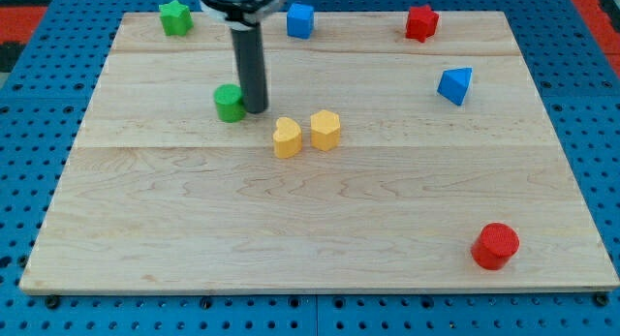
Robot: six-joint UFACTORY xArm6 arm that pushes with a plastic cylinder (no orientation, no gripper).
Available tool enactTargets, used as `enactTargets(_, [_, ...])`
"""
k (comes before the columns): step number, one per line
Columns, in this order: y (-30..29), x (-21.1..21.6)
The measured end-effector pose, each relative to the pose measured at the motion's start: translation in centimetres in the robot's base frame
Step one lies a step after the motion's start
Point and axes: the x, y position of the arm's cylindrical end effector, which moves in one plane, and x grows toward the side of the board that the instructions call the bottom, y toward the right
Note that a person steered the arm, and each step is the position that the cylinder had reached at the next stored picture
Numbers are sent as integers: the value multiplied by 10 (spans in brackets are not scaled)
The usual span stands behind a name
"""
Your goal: Slide the yellow heart along with the yellow hexagon closer to the blue triangle
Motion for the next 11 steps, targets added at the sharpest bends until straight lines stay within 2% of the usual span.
enactTargets(1, [-40, -4])
enactTargets(2, [-108, 12])
enactTargets(3, [-78, 46])
enactTargets(4, [20, 74])
enactTargets(5, [53, 75])
enactTargets(7, [134, 35])
enactTargets(9, [188, -15])
enactTargets(10, [188, -57])
enactTargets(11, [245, -67])
